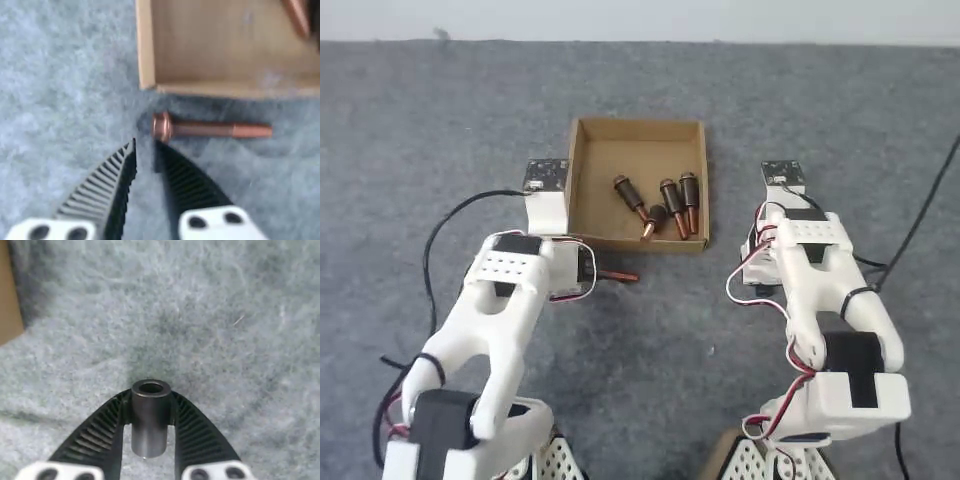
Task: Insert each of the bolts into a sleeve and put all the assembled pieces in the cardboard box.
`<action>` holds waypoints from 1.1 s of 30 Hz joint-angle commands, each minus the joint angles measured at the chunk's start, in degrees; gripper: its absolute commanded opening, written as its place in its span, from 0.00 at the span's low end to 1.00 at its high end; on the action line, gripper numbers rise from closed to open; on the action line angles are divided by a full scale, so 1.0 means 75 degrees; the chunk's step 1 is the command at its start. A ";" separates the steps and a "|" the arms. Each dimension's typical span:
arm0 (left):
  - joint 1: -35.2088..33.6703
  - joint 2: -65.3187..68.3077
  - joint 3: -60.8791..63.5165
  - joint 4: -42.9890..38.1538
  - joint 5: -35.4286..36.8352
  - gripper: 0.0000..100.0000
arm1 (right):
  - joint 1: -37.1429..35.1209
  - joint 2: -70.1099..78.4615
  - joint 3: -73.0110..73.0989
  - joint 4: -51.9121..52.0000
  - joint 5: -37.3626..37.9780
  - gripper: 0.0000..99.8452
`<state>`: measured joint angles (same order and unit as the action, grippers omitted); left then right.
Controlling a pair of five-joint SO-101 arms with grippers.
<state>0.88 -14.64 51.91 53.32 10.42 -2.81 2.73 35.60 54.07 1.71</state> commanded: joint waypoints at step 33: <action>-0.0234 0.1606 -0.1577 -0.0070 -0.0223 0.07 | 0.0100 -0.0088 -0.0422 -0.0147 -0.0012 0.01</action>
<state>-0.18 -2.68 41.63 53.41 8.92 -2.81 2.73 35.60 54.07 1.71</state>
